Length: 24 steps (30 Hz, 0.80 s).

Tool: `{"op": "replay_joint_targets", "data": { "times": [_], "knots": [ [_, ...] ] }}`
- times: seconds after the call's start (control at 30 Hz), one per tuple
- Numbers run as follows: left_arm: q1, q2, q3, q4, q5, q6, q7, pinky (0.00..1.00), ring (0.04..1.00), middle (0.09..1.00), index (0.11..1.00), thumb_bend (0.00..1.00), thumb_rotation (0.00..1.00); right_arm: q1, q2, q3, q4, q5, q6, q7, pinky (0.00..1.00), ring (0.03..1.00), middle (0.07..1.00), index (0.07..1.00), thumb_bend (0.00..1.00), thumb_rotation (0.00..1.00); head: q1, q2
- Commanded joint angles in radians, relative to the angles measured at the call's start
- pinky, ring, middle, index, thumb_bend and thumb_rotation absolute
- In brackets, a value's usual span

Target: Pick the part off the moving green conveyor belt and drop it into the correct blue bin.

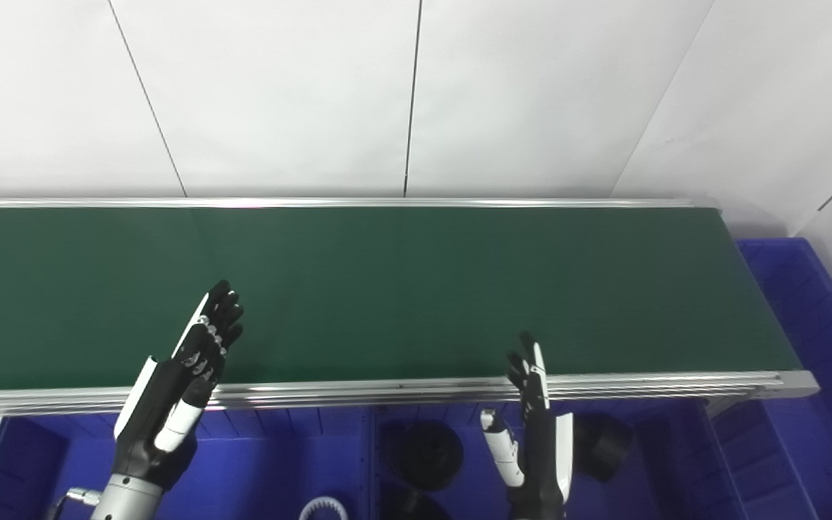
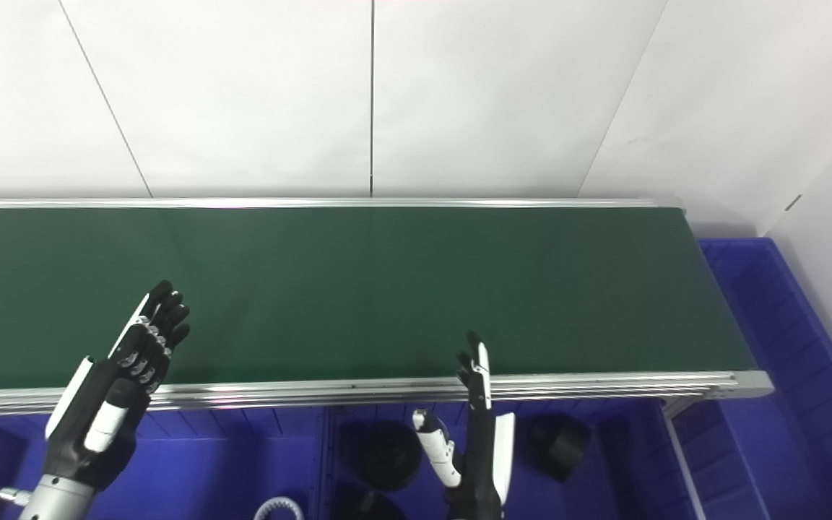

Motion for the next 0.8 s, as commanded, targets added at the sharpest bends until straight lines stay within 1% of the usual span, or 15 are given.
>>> {"op": "replay_joint_targets", "data": {
  "times": [0.0, 0.07, 0.1, 0.13, 0.17, 0.3, 0.37, 0.4, 0.43, 0.47, 0.5, 0.53, 0.63, 0.7, 0.77],
  "knots": [
    [0.006, -0.006, 0.002, -0.046, -0.015, -0.034, 0.010, 1.00, 1.000, 1.000, 1.000, 0.71, 0.90, -0.012, 0.064, 0.075, -0.014, 0.002, -0.051, -0.020, 0.88, 0.918, 0.978, 0.965, 0.76, 0.96, 0.006, 0.001],
    [0.024, -0.018, 0.005, -0.065, 0.003, -0.050, 0.029, 1.00, 1.000, 1.000, 1.000, 0.72, 0.93, -0.006, 0.050, 0.086, -0.023, 0.010, -0.051, -0.019, 0.88, 0.917, 0.979, 0.968, 0.76, 0.97, 0.037, -0.002],
    [0.036, -0.026, 0.005, -0.076, 0.009, -0.062, 0.037, 1.00, 1.000, 1.000, 1.000, 0.72, 0.94, -0.001, 0.039, 0.091, -0.030, 0.015, -0.051, -0.018, 0.89, 0.918, 0.981, 0.971, 0.76, 0.97, 0.071, -0.007],
    [0.045, -0.031, 0.004, -0.083, 0.013, -0.070, 0.043, 1.00, 1.000, 1.000, 1.000, 0.72, 0.94, 0.002, 0.032, 0.096, -0.035, 0.019, -0.051, -0.018, 0.89, 0.918, 0.982, 0.972, 0.76, 0.98, 0.071, -0.007],
    [0.061, -0.038, 0.002, -0.099, 0.011, -0.074, 0.050, 1.00, 1.000, 1.000, 1.000, 0.72, 0.94, 0.009, 0.020, 0.103, -0.046, 0.031, -0.051, -0.013, 0.89, 0.918, 0.983, 0.973, 0.77, 0.98, 0.113, -0.012],
    [0.117, -0.061, -0.010, -0.148, 0.029, -0.091, 0.074, 1.00, 1.000, 1.000, 1.000, 0.77, 0.92, 0.039, -0.019, 0.121, -0.087, 0.062, -0.051, -0.006, 0.88, 0.910, 0.982, 0.981, 0.81, 0.99, 0.195, -0.019],
    [0.140, -0.071, -0.016, -0.160, 0.041, -0.097, 0.083, 1.00, 1.000, 1.000, 1.000, 0.77, 0.92, 0.050, -0.035, 0.131, -0.101, 0.072, -0.051, -0.007, 0.87, 0.899, 0.976, 0.980, 0.83, 1.00, 0.232, -0.023],
    [0.156, -0.078, -0.019, -0.169, 0.055, -0.092, 0.091, 1.00, 1.000, 1.000, 1.000, 0.77, 0.92, 0.058, -0.045, 0.137, -0.110, 0.082, -0.051, -0.003, 0.87, 0.895, 0.974, 0.979, 0.84, 1.00, 0.269, -0.025],
    [0.167, -0.081, -0.019, -0.175, 0.066, -0.085, 0.098, 1.00, 1.000, 1.000, 1.000, 0.78, 0.92, 0.062, -0.053, 0.142, -0.116, 0.089, -0.051, 0.003, 0.87, 0.895, 0.973, 0.974, 0.85, 1.00, 0.269, -0.025],
    [0.179, -0.085, -0.022, -0.181, 0.082, -0.085, 0.106, 1.00, 1.000, 1.000, 1.000, 0.77, 0.92, 0.069, -0.062, 0.146, -0.124, 0.097, -0.051, 0.010, 0.88, 0.899, 0.975, 0.969, 0.86, 1.00, 0.305, -0.019],
    [0.186, -0.088, -0.023, -0.182, 0.095, -0.088, 0.114, 1.00, 1.000, 1.000, 1.000, 0.77, 0.92, 0.072, -0.070, 0.151, -0.129, 0.106, -0.051, 0.017, 0.88, 0.901, 0.978, 0.968, 0.86, 1.00, 0.311, -0.017],
    [0.192, -0.092, -0.023, -0.181, 0.115, -0.096, 0.124, 1.00, 1.000, 1.000, 1.000, 0.75, 0.92, 0.078, -0.078, 0.154, -0.138, 0.111, -0.051, 0.026, 0.89, 0.904, 0.987, 0.971, 0.87, 1.00, 0.342, -0.003],
    [0.202, -0.098, -0.021, -0.175, 0.147, -0.106, 0.148, 1.00, 1.000, 1.000, 1.000, 0.75, 0.88, 0.093, -0.087, 0.156, -0.152, 0.124, -0.051, 0.051, 0.89, 0.905, 0.999, 0.974, 0.87, 1.00, 0.368, 0.016],
    [0.212, -0.102, -0.023, -0.185, 0.154, -0.102, 0.158, 1.00, 1.000, 1.000, 1.000, 0.76, 0.84, 0.107, -0.089, 0.156, -0.164, 0.140, -0.051, 0.076, 0.90, 0.917, 1.000, 0.990, 0.89, 1.00, 0.398, 0.058],
    [0.224, -0.104, -0.025, -0.202, 0.167, -0.099, 0.168, 1.00, 1.000, 1.000, 1.000, 0.77, 0.82, 0.122, -0.084, 0.152, -0.173, 0.163, -0.050, 0.112, 0.91, 0.925, 1.000, 0.993, 0.90, 1.00, 0.413, 0.089]
  ]
}}
